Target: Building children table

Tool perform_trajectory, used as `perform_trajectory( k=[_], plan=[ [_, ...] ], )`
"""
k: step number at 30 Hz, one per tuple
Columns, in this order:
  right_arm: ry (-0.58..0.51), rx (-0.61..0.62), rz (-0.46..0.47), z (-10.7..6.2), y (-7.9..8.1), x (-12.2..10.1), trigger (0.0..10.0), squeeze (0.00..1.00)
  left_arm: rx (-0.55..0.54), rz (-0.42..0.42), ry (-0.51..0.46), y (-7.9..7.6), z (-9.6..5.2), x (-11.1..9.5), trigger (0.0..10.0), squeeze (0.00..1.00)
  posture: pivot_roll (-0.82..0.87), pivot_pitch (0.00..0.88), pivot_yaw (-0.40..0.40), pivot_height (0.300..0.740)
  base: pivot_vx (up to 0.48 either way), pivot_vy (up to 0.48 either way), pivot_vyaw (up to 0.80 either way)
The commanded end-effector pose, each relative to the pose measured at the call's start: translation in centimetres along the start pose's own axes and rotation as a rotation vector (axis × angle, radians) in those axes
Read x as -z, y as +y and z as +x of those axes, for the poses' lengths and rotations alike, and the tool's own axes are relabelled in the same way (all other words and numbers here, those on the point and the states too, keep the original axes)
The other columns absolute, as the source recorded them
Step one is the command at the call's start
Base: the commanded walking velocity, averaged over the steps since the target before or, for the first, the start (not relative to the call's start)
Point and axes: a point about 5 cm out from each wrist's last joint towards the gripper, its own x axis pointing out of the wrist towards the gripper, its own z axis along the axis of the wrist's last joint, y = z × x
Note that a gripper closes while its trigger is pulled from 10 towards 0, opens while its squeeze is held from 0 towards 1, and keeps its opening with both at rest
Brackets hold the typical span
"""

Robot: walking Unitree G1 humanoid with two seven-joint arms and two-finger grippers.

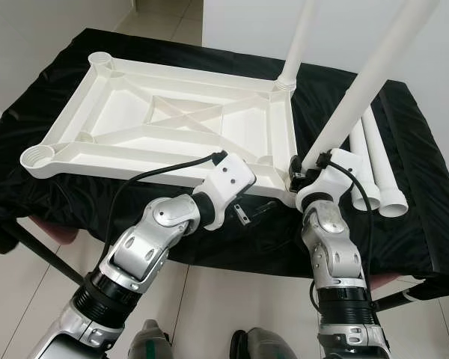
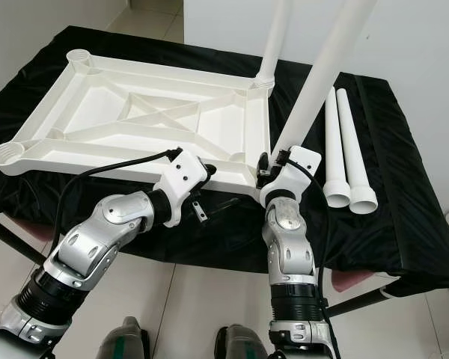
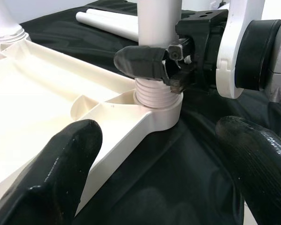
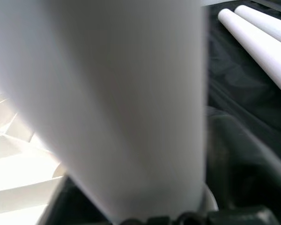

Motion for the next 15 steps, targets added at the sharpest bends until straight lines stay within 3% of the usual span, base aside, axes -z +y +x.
perform_trajectory(
  k=[1, 5, 6, 15],
  plan=[
    [0.031, 0.025, 0.016, -0.1, -0.9, 0.5, 10.0, 1.0, 0.063, -0.012, 0.011, -0.5, 0.0, 0.2, 10.0, 0.0, -0.03, 0.009, -0.058, 0.74, 0.0, 0.0, 0.0],
    [0.011, 0.012, 0.064, 0.2, -0.9, 0.0, 10.0, 1.0, 0.064, -0.013, 0.012, -0.6, 0.0, 0.2, 10.0, 0.0, -0.03, 0.013, -0.056, 0.74, 0.0, 0.0, 0.0],
    [0.002, 0.009, 0.074, 0.3, -1.0, -0.4, 10.0, 0.0, 0.064, -0.014, 0.012, -0.6, 0.0, 0.2, 10.0, 0.0, -0.03, 0.016, -0.055, 0.74, 0.0, 0.0, 0.0],
    [-0.04, 0.046, 0.157, 1.0, -1.9, -1.7, 10.0, 0.0, 0.063, -0.016, 0.012, -0.5, 0.0, 0.2, 10.0, 0.0, -0.03, 0.018, -0.055, 0.74, 0.0, 0.0, 0.0]
  ],
)
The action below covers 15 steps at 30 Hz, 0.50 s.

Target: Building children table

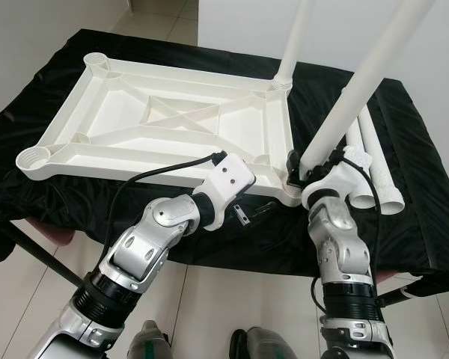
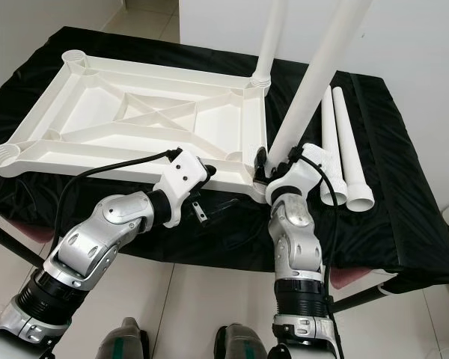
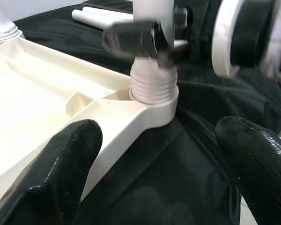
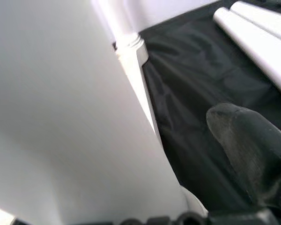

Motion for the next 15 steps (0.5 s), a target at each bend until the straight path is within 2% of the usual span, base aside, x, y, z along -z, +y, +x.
perform_trajectory(
  k=[1, 3, 4, 5, 7, 8, 9, 11, 12, 13, 15],
  plan=[
    [-0.024, 0.042, 0.024, 0.3, -0.9, -0.7, 10.0, 0.0, 0.06, -0.006, 0.007, -0.5, 0.0, 0.1, 10.0, 0.0, -0.03, 0.02, -0.053, 0.74, 0.0, 0.0, 0.0],
    [-0.031, 0.028, 0.029, 0.3, -0.7, -0.8, 10.0, 0.0, 0.06, -0.007, 0.007, -0.5, 0.0, 0.1, 10.0, 0.0, -0.03, 0.02, -0.053, 0.74, 0.0, 0.0, 0.0],
    [-0.025, 0.023, 0.094, 0.4, -0.6, -0.9, 10.0, 0.0, 0.06, -0.006, 0.007, -0.5, 0.0, 0.1, 10.0, 0.0, -0.03, 0.02, -0.053, 0.74, 0.0, 0.0, 0.0],
    [-0.026, 0.003, 0.079, 0.5, -0.5, -0.9, 10.0, 0.0, 0.059, -0.007, 0.007, -0.5, 0.0, 0.1, 10.0, 0.0, -0.03, 0.02, -0.053, 0.74, 0.0, 0.0, 0.0],
    [-0.003, -0.065, -0.026, 0.6, 0.2, -0.5, 10.0, 0.0, 0.058, -0.007, 0.007, -0.5, 0.0, 0.1, 10.0, 0.0, -0.03, 0.021, -0.052, 0.74, 0.0, 0.0, 0.0],
    [0.001, -0.106, -0.129, 0.6, 0.5, -0.2, 10.0, 0.0, 0.058, -0.007, 0.007, -0.5, 0.0, 0.1, 10.0, 0.0, -0.03, 0.021, -0.052, 0.74, 0.0, 0.0, 0.0],
    [0.004, -0.13, -0.189, 0.6, 0.7, 0.0, 10.0, 0.0, 0.058, -0.006, 0.007, -0.5, 0.0, 0.1, 10.0, 0.0, -0.03, 0.021, -0.052, 0.74, 0.0, 0.0, 0.0],
    [0.004, -0.13, -0.189, 0.6, 0.7, 0.0, 10.0, 0.0, 0.058, -0.006, 0.007, -0.5, 0.0, 0.1, 10.0, 0.0, -0.03, 0.021, -0.052, 0.74, 0.0, 0.0, 0.0],
    [-0.002, -0.164, -0.272, 0.6, 0.9, 0.2, 10.0, 0.0, 0.058, -0.006, 0.007, -0.4, 0.0, 0.0, 10.0, 0.0, -0.03, 0.022, -0.049, 0.74, 0.0, 0.0, 0.0],
    [-0.002, -0.164, -0.272, 0.6, 0.9, 0.2, 10.0, 0.0, 0.058, -0.006, 0.007, -0.4, 0.0, 0.0, 10.0, 0.0, -0.03, 0.022, -0.049, 0.74, 0.0, 0.0, 0.0],
    [0.009, -0.224, -0.385, 0.8, 1.0, 0.6, 10.0, 0.0, 0.059, -0.008, 0.007, -0.4, 0.0, 0.0, 10.0, 0.0, -0.03, 0.025, -0.046, 0.74, 0.0, 0.0, 0.0]
  ],
)
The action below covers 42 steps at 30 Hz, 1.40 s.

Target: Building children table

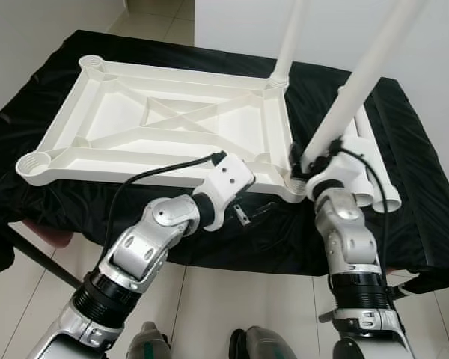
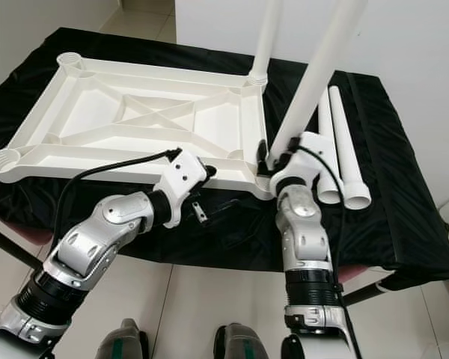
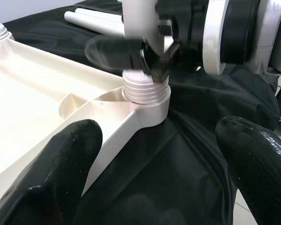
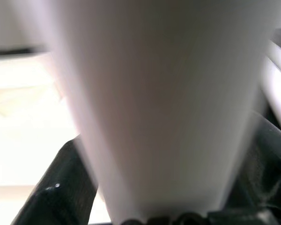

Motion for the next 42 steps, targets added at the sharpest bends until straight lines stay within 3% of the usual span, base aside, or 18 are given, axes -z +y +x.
perform_trajectory(
  k=[1, 13, 15, 21, 25, 27, 29, 33, 39, 40, 42],
  plan=[
    [0.027, -0.039, -0.065, 0.1, 0.1, 0.6, 10.0, 0.0, 0.054, 0.001, 0.009, -0.4, -0.1, 0.0, 10.0, 0.0, -0.03, 0.025, -0.046, 0.74, 0.0, 0.0, 0.0],
    [0.0, -0.151, -0.2, 0.2, 0.3, 0.5, 10.0, 0.0, 0.056, -0.009, 0.009, -0.5, -0.1, 0.0, 10.0, 0.0, -0.03, 0.032, -0.042, 0.74, 0.0, 0.0, 0.0],
    [-0.031, -0.192, -0.292, 0.2, 0.6, 0.4, 10.0, 0.0, 0.058, -0.01, 0.009, -0.5, -0.1, 0.0, 10.0, 0.0, -0.03, 0.032, -0.04, 0.74, 0.0, 0.0, 0.0],
    [-0.026, -0.245, -0.203, 0.0, 0.9, 0.5, 10.0, 0.0, 0.065, -0.014, 0.007, -0.5, 0.0, -0.1, 10.0, 0.0, -0.04, 0.034, -0.039, 0.74, 0.0, 0.0, 0.0],
    [-0.052, -0.273, -0.201, -0.2, 1.1, 0.2, 10.0, 0.0, 0.066, -0.013, 0.008, -0.6, 0.0, -0.1, 10.0, 0.0, -0.04, 0.034, -0.038, 0.74, 0.0, 0.0, 0.0],
    [-0.088, -0.203, -0.092, 0.1, 0.5, -0.6, 10.0, 0.0, 0.068, -0.014, 0.007, -0.6, 0.1, -0.1, 10.0, 0.0, -0.04, 0.034, -0.038, 0.74, 0.0, 0.0, 0.0],
    [-0.108, -0.039, 0.028, 0.6, -1.5, -1.3, 10.0, 0.0, 0.067, -0.015, 0.006, -0.6, 0.1, -0.1, 10.0, 0.0, -0.04, 0.035, -0.038, 0.74, 0.0, 0.0, 0.0],
    [-0.072, 0.011, 0.052, 0.8, -2.4, -0.7, 10.0, 0.0, 0.069, -0.016, 0.006, -0.6, 0.1, -0.1, 10.0, 0.0, -0.04, 0.037, -0.037, 0.74, 0.0, 0.0, 0.0],
    [-0.051, 0.009, 0.07, 0.4, -2.3, -0.1, 10.0, 0.0, 0.072, -0.017, 0.008, -0.6, 0.0, -0.1, 10.0, 0.0, -0.04, 0.038, -0.037, 0.74, 0.0, 0.0, 0.0],
    [-0.046, -0.054, 0.064, 0.3, -1.4, 0.1, 10.0, 0.0, 0.072, -0.017, 0.008, -0.6, 0.0, -0.1, 10.0, 0.0, -0.04, 0.038, -0.037, 0.74, 0.0, 0.0, 0.0],
    [-0.046, -0.054, 0.064, 0.3, -1.4, 0.1, 10.0, 0.0, 0.072, -0.017, 0.008, -0.6, 0.0, -0.1, 10.0, 0.0, -0.04, 0.038, -0.037, 0.74, 0.0, 0.0, 0.0]
  ],
)
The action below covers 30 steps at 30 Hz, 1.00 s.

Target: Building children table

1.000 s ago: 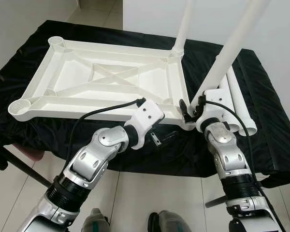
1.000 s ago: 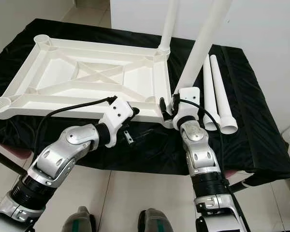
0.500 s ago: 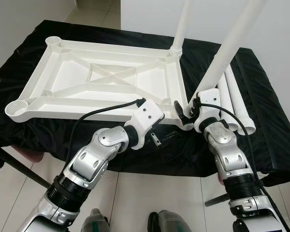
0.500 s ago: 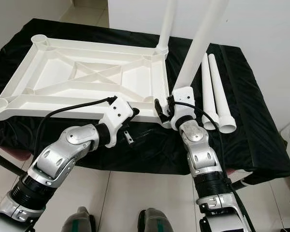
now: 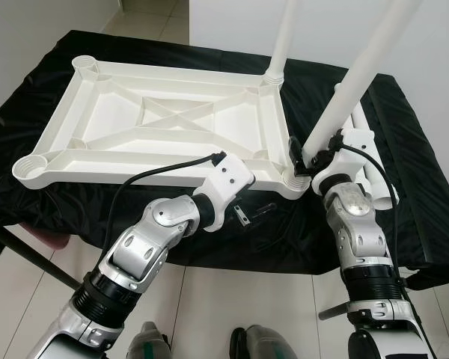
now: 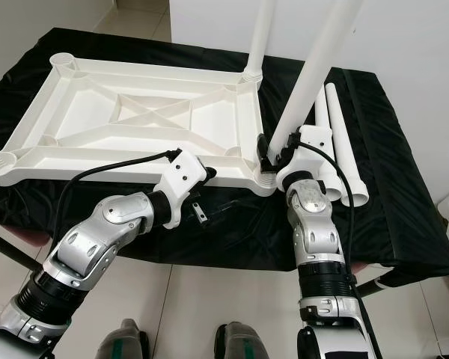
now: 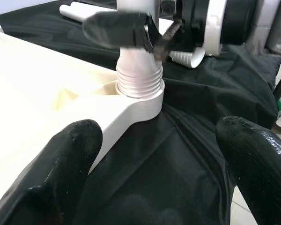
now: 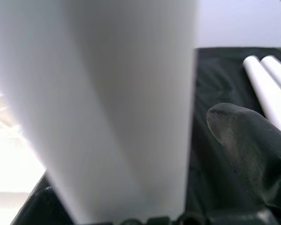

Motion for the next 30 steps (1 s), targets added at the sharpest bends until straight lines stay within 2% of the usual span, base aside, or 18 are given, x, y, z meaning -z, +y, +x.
perform_trajectory(
  k=[1, 6, 8, 11, 13, 17, 22, 24, 26, 28, 30],
  plan=[
    [0.031, -0.042, 0.022, -0.3, 0.7, 0.7, 10.0, 0.0, 0.068, 0.001, 0.0, -0.6, 0.1, -0.2, 10.0, 0.0, -0.04, 0.038, -0.035, 0.74, 0.0, 0.0, 0.0],
    [0.072, -0.128, 0.009, -0.4, 2.0, 1.4, 10.0, 0.0, 0.067, -0.001, 0.002, -0.6, 0.0, -0.1, 10.0, 0.0, -0.03, 0.037, -0.033, 0.74, 0.0, 0.0, 0.0],
    [0.054, -0.093, 0.002, -0.3, 1.6, 1.2, 10.0, 0.0, 0.067, 0.001, 0.004, -0.6, 0.0, -0.1, 10.0, 0.0, -0.03, 0.036, -0.035, 0.74, 0.0, 0.0, 0.0],
    [0.037, 0.176, 0.073, 0.0, -1.8, 0.9, 10.0, 0.0, 0.064, 0.0, 0.004, -0.5, -0.1, -0.1, 10.0, 0.0, -0.03, 0.034, -0.035, 0.74, 0.0, 0.0, 0.0],
    [0.044, 0.192, 0.076, -0.1, -2.1, 1.1, 10.0, 0.0, 0.064, -0.001, 0.004, -0.5, -0.1, -0.1, 10.0, 0.0, -0.03, 0.034, -0.035, 0.74, 0.0, 0.0, 0.0],
    [0.057, 0.136, 0.084, -0.2, -1.1, 1.4, 10.0, 0.0, 0.068, 0.0, 0.005, -0.6, -0.1, -0.1, 10.0, 0.0, -0.03, 0.035, -0.034, 0.74, 0.0, 0.0, 0.0],
    [0.065, 0.119, 0.096, -0.2, -0.7, 1.5, 10.0, 0.0, 0.068, 0.001, 0.004, -0.5, -0.1, -0.2, 10.0, 0.0, -0.03, 0.035, -0.034, 0.74, 0.0, 0.0, 0.0],
    [0.073, -0.013, 0.085, -0.2, 1.0, 1.7, 10.0, 0.0, 0.07, 0.004, 0.008, -0.5, -0.1, -0.1, 10.0, 0.0, -0.03, 0.032, -0.031, 0.74, 0.0, 0.0, 0.0],
    [0.078, -0.045, 0.073, -0.2, 1.3, 1.8, 10.0, 0.0, 0.071, 0.005, 0.009, -0.5, -0.1, -0.1, 10.0, 0.0, -0.03, 0.032, -0.031, 0.74, 0.0, 0.0, 0.0],
    [0.063, -0.161, 0.045, -0.4, 2.6, 1.7, 10.0, 0.0, 0.07, 0.004, 0.01, -0.5, -0.1, -0.1, 10.0, 0.0, -0.03, 0.03, -0.03, 0.74, 0.0, 0.0, 0.0],
    [0.058, -0.225, 0.039, -0.6, 3.3, 1.6, 10.0, 0.0, 0.07, 0.005, 0.01, -0.5, -0.1, -0.1, 10.0, 0.0, -0.03, 0.03, -0.031, 0.74, 0.0, 0.0, 0.0]
  ],
)
